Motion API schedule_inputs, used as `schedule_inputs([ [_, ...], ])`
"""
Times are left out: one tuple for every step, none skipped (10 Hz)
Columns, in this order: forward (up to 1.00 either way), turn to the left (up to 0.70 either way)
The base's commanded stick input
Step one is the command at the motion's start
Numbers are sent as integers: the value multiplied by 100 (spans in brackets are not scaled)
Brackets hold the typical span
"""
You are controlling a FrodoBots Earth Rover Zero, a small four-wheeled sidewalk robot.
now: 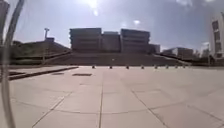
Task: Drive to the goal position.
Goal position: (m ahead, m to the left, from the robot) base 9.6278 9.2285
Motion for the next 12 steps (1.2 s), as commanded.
schedule_inputs([
  [85,-27],
  [85,-30],
  [85,-31],
  [85,0],
  [85,0],
  [85,0],
  [85,0],
  [85,0],
  [85,0],
  [85,0],
  [85,0],
  [85,0],
])
